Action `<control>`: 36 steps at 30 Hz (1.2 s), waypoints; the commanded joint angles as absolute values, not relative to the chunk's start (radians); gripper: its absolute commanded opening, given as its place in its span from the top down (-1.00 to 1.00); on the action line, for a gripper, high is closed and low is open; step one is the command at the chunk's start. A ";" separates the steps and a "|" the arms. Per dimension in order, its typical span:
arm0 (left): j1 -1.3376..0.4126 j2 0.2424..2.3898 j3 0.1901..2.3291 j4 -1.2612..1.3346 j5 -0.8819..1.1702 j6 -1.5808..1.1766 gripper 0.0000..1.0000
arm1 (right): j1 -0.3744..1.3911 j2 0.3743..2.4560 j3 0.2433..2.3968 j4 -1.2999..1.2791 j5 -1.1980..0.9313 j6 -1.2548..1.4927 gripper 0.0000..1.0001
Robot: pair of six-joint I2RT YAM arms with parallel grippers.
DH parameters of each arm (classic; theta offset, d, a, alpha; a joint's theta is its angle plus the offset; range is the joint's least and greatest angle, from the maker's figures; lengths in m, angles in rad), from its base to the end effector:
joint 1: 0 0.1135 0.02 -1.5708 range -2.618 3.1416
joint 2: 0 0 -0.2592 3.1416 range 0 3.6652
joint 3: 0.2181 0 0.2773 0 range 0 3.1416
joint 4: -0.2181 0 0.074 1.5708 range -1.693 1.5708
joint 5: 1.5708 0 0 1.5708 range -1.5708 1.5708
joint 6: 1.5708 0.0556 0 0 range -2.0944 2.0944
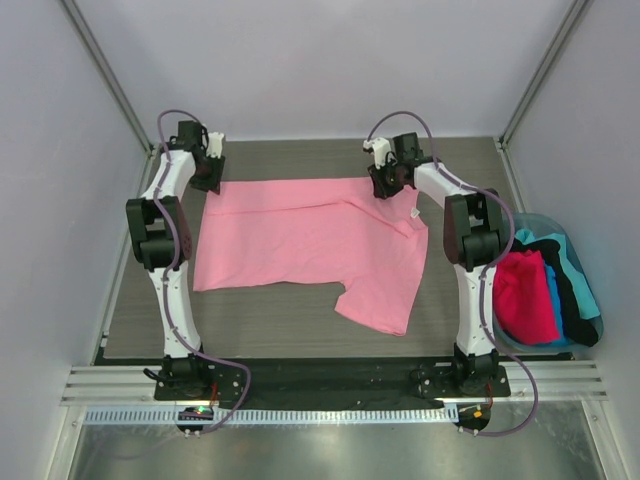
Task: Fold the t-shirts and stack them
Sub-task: Fold the tshirt
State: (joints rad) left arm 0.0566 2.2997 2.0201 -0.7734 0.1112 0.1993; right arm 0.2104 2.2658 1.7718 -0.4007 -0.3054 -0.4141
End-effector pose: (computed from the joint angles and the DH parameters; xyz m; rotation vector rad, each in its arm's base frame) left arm 0.5329 0.0240 0.1775 0.2248 2.6045 -0.0560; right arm 0.5171 0.1275 0.1380 -0.8702 2.2685 0.2847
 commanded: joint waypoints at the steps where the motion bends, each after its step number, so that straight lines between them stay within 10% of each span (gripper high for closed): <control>1: 0.060 2.296 2.008 -0.756 0.095 0.218 0.25 | 0.216 2.252 1.829 -0.394 -0.341 -0.403 0.45; 6: 0.058 2.293 2.006 -0.755 0.092 0.221 0.25 | 0.221 2.212 1.798 -0.396 -0.353 -0.394 0.93; 15: 0.063 2.281 2.013 -0.753 0.113 0.218 0.26 | 0.336 1.950 1.574 -0.408 -0.338 -0.362 0.98; 18: 0.064 2.296 2.045 -0.773 0.127 0.213 0.26 | 0.434 1.834 1.462 -0.407 -0.290 -0.344 0.53; 36: 0.064 2.381 2.140 -0.781 0.077 0.244 0.22 | 0.227 2.097 1.692 -0.322 -0.132 -0.359 0.44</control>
State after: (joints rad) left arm 0.0593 2.3676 2.1075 -0.7826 0.1051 0.2218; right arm 0.2539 2.0640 1.6024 -0.3611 -0.1722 -0.3523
